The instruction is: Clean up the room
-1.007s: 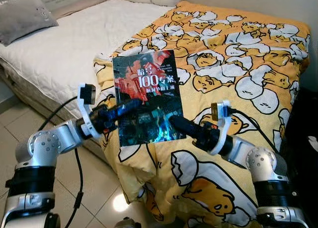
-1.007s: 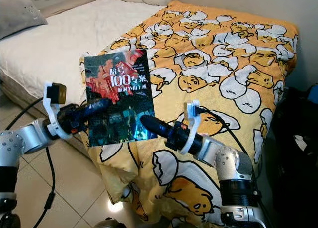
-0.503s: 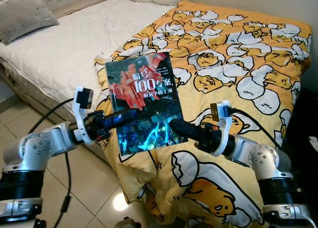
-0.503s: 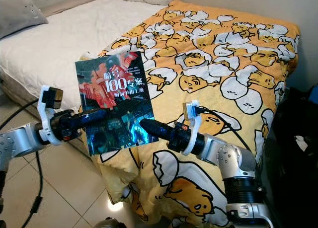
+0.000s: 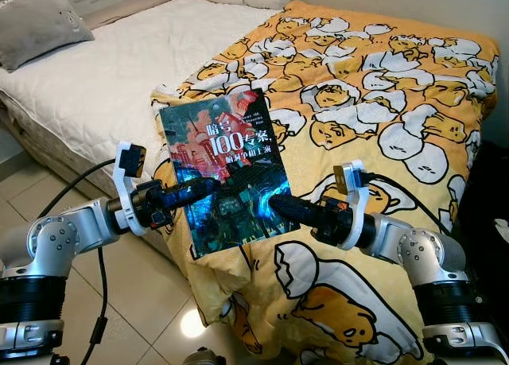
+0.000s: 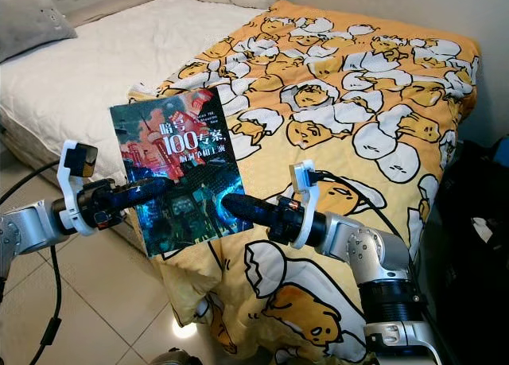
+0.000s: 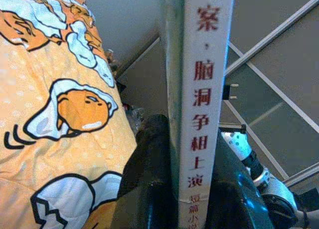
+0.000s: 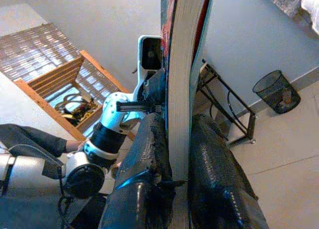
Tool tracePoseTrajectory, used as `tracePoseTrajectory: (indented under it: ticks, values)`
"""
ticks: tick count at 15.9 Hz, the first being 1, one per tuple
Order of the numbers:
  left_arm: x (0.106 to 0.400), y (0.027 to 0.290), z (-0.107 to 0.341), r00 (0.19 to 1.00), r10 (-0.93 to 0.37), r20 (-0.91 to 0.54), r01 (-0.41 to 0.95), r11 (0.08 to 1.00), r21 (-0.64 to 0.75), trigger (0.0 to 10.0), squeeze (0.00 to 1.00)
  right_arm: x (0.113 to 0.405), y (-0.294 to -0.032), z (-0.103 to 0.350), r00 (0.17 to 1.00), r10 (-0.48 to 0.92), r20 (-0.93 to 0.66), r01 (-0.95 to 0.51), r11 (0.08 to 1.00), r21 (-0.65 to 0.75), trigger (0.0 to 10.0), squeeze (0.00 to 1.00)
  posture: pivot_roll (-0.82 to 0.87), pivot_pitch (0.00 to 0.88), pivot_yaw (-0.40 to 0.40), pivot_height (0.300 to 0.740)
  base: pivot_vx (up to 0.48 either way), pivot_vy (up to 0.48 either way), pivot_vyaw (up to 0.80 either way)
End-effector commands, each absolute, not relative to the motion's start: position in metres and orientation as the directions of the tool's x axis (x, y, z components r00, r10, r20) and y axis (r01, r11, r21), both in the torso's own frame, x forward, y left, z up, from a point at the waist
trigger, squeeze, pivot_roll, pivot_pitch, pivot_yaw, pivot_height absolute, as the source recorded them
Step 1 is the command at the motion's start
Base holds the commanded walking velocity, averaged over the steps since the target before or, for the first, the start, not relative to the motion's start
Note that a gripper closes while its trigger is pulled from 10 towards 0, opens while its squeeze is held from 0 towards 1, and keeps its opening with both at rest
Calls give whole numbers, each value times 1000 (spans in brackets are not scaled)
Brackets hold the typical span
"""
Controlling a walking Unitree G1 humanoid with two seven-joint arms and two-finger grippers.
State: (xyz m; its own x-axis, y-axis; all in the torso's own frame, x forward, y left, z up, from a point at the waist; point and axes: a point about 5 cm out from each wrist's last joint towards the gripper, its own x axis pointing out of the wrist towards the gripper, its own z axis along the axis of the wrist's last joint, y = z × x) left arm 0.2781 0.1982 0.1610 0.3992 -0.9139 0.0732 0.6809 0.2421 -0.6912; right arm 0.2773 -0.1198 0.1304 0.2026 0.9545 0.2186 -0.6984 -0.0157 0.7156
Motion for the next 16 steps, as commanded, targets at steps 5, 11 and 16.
tracePoseTrajectory:
  ticks: [5,11,16]
  values:
    - [283,207,164,560,-828,9,682,455,-573,0,0,290,-124,111,488,870,63,-667,326,670,10000,1000,-90,0,89,740,0,0,0]
    - [268,201,168,701,-700,-134,639,700,-318,0,0,272,-184,93,810,586,-25,-441,636,633,10000,1000,-79,0,48,740,0,0,0]
    - [248,199,142,895,-360,-263,360,932,-52,0,0,238,-182,81,934,307,-185,-186,857,480,10000,1000,-101,0,28,740,0,0,0]
